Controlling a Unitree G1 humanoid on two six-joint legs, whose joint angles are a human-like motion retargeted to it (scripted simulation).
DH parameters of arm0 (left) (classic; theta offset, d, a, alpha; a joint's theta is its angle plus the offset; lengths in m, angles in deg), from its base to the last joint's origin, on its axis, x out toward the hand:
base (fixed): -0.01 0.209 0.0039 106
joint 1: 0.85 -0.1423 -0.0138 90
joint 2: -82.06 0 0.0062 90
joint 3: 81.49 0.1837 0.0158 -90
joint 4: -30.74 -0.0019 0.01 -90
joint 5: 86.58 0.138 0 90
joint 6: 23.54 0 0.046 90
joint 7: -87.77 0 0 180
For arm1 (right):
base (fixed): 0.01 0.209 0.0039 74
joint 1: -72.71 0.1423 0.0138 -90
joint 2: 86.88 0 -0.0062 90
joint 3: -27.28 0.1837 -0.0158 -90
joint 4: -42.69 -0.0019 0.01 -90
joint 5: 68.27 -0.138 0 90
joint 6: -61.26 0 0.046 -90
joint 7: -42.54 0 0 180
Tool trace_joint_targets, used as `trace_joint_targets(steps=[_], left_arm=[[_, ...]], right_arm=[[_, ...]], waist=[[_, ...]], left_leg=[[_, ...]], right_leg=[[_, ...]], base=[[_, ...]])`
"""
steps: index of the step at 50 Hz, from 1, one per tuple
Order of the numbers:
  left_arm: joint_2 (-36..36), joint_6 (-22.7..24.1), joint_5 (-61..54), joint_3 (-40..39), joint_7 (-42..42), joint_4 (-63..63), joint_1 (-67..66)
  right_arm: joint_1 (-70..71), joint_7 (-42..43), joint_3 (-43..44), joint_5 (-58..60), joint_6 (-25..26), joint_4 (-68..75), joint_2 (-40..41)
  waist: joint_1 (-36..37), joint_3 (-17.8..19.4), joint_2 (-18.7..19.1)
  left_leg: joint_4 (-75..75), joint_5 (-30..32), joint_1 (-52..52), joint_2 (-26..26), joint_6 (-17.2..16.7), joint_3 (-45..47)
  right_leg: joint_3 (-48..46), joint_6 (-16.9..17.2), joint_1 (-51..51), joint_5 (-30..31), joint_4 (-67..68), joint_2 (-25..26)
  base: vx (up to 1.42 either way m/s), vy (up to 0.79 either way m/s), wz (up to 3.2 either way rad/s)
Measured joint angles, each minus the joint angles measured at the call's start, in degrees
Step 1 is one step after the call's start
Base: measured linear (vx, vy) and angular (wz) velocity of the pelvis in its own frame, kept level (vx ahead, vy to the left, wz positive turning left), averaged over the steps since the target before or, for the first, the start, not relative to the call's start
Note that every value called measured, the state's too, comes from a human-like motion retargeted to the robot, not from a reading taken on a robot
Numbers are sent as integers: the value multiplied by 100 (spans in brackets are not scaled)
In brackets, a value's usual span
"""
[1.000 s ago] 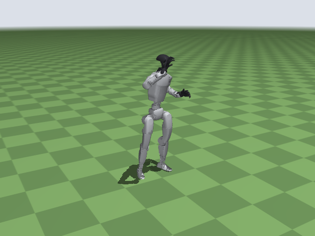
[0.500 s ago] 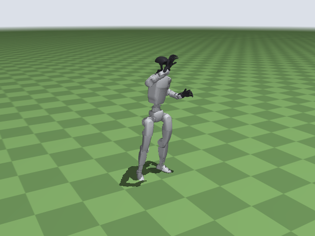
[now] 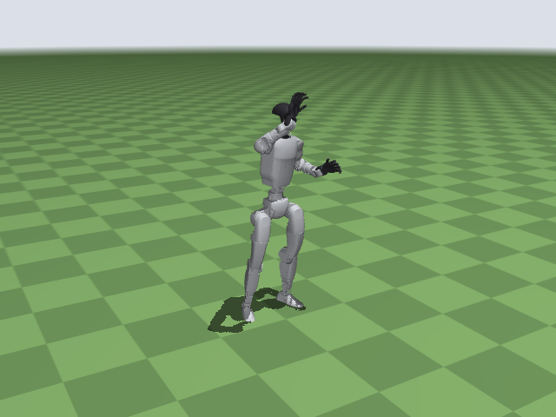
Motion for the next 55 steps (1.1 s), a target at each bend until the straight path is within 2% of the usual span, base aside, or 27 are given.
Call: trace_joint_targets(steps=[3, 5, 8, 10, 11, 12, 13, 15, 17, 18, 20, 23, 25, 27, 29, 30, 33, 35, 37, 38, 39, 42, 45, 47, 50, 53, 55], left_arm=[[-144, 154, 283, -383, 37, 196, -356], [-322, 201, 344, -600, 48, 248, -643], [-410, 180, 296, -673, 51, 213, -984], [-243, 197, 231, -540, 38, 153, -916], [-78, 229, 196, -425, 37, 143, -799], [78, 268, 153, -324, 36, 111, -670], [218, 322, 91, -252, 36, 35, -512], [263, 407, -70, -204, 99, -42, -390], [123, 420, 34, -140, 116, -108, -261], [176, 344, 93, -112, 119, -128, -214], [138, 277, 111, -80, 60, -155, -119], [-74, 188, 68, -124, -25, -157, 14], [-212, 108, 5, -209, -71, -102, 7], [-360, 68, 4, -414, 39, -44, -151], [-563, 79, 32, -707, 172, -60, -368], [-667, 84, 59, -860, 216, -98, -474], [-758, 39, 183, -1220, 111, -278, -735], [-591, 16, 234, -1322, -122, -394, -734], [-492, 84, 159, -1299, -378, -506, -646], [-441, 136, 68, -1232, -415, -519, -599], [-354, 175, 34, -1143, -427, -510, -554], [-61, 268, 44, -810, -388, -510, -311], [-4, 281, 179, -526, -312, -525, -12], [-106, 227, 201, -457, -291, -534, 150], [-367, 107, 49, -532, -257, -446, 103], [-551, 6, 236, -835, -330, -227, -360], [-639, 10, 440, -1032, -475, -84, -732]], right_arm=[[-4014, -447, 3262, 619, -571, -2029, 247], [-5148, -591, 4108, 780, -760, -2544, 317], [-5227, -538, 4451, 843, -477, -2415, -190], [-4570, -326, 4173, 798, -127, -1805, -777], [-4086, -213, 3835, 724, -6, -1386, -1043], [-3261, -89, 3148, 638, 87, -862, -1239], [-1755, 56, 1762, 527, 125, -127, -1297], [1382, 164, -1271, 257, 238, 1421, -802], [3065, -107, -2693, -28, 115, 2726, -1], [3344, -319, -3009, -118, 74, 3143, 186], [3610, -451, -3372, -303, 23, 3598, 455], [3189, -193, -3031, -353, -16, 2988, 383], [2228, 49, -2384, -211, -25, 1733, -79], [213, -117, -513, 234, -243, 245, -310], [-1293, -279, 800, 647, -575, -745, -289], [-1772, -327, 1185, 828, -713, -1066, -274], [-1985, -450, 1368, 1122, -673, -1159, -465], [-1385, -489, 962, 1109, -436, -654, -626], [988, -275, -1176, 836, -155, 869, -327], [1908, -213, -1987, 654, -49, 1681, -39], [2455, -247, -2413, 484, -8, 2356, 205], [3390, -462, -3162, -131, -116, 4068, 777], [3533, -516, -3409, -634, -300, 4748, 973], [2956, -250, -2923, -701, -288, 4273, 789], [841, 255, -1228, -473, -140, 2504, 331], [-2518, 130, 1608, 91, -377, 321, 498], [-4382, -41, 3063, 421, -646, -797, 922]], waist=[[146, 99, -193], [182, 115, -247], [230, 56, -343], [327, 42, -430], [391, 35, -486], [426, 25, -538], [404, 13, -579], [208, -126, -556], [79, -194, -372], [48, -239, -344], [20, -276, -272], [56, -186, -133], [123, -96, -71], [217, -23, -55], [312, 16, -41], [367, 29, -35], [562, 5, -140], [696, 1, -293], [639, -41, -295], [606, -77, -277], [587, -114, -271], [545, -181, -250], [528, -169, -163], [533, -86, -117], [554, 39, -91], [576, 136, -115], [609, 206, -144]], left_leg=[[-11, -17, -44, -74, 173, -43], [-16, -20, -62, -93, 194, -47], [-22, -17, -65, -87, 149, -15], [-21, -19, -54, -80, 121, 31], [-18, -24, -45, -76, 109, 57], [-16, -29, -31, -73, 97, 81], [-15, -34, -5, -71, 85, 102], [-18, -35, 1, -64, 80, 117], [-7, -44, 19, -37, 38, 109], [-7, -31, 30, 0, -28, 98], [-6, -33, 37, 31, -76, 70], [-1, -39, 41, 34, -47, -1], [-7, -33, 53, 28, -26, -39], [-13, -32, 71, 18, -16, -40], [-21, -32, 76, 9, -14, 0], [-25, -34, 80, 6, -14, 33], [-25, -48, 93, 7, -19, 174], [-25, -55, 105, 10, -29, 286], [-26, -51, 118, 15, -41, 358], [-25, -49, 112, 21, -48, 377], [-22, -47, 105, 28, -59, 386], [-22, -38, 86, 45, -94, 361], [-16, -37, 72, 59, -91, 271], [-8, -43, 87, 61, -60, 194], [8, -54, 116, 59, 4, 98], [35, -69, 106, 52, 44, 43], [48, -76, 89, 44, 54, 30]], right_leg=[[-17, -19, -67, -55, 69, -75], [-24, -31, -84, -69, 66, -92], [-11, -43, -82, -50, 25, -80], [20, -22, -90, -32, 20, -73], [36, -1, -90, -21, 16, -68], [51, 21, -86, -12, 16, -65], [64, 44, -72, -9, 23, -65], [64, 68, -70, 7, 20, -58], [51, 66, -31, 15, 5, -32], [38, 24, 6, 25, -33, 3], [4, -3, 44, 35, -59, 35], [-44, -16, 75, 19, -41, 35], [-67, -24, 89, -8, -15, 26], [-57, -38, 82, -49, 21, 13], [-12, -55, 43, -87, 54, 3], [21, -64, 20, -102, 66, 0], [151, -74, -40, -94, 48, 13], [249, -61, -81, -66, 34, 24], [303, -33, -93, -26, 9, 36], [313, -21, -96, -1, -12, 45], [313, -11, -94, 20, -32, 53], [264, 3, -72, 60, -68, 68], [178, -5, -30, 69, -69, 74], [120, -11, 17, 59, -50, 69], [57, -24, 77, 37, -13, 60], [24, -28, 81, 5, 28, 44], [20, -27, 64, -11, 49, 33]], base=[[0, 0, 0], [0, 0, 0], [0, 0, 0], [0, 0, 0], [0, 0, 0], [0, 0, 0], [0, 0, 0], [0, 0, 0], [0, 0, 0], [0, 0, 0], [0, 0, 0], [0, 0, 0], [0, 0, 0], [0, 0, 0], [1, 0, -13], [2, 0, -33], [2, 0, -42], [1, 0, -43], [0, 0, -27], [0, 0, 0], [0, 0, 0], [0, 0, 8], [0, 0, 28], [1, 0, 29], [1, 0, 15], [0, 0, 0], [0, 0, 0]])
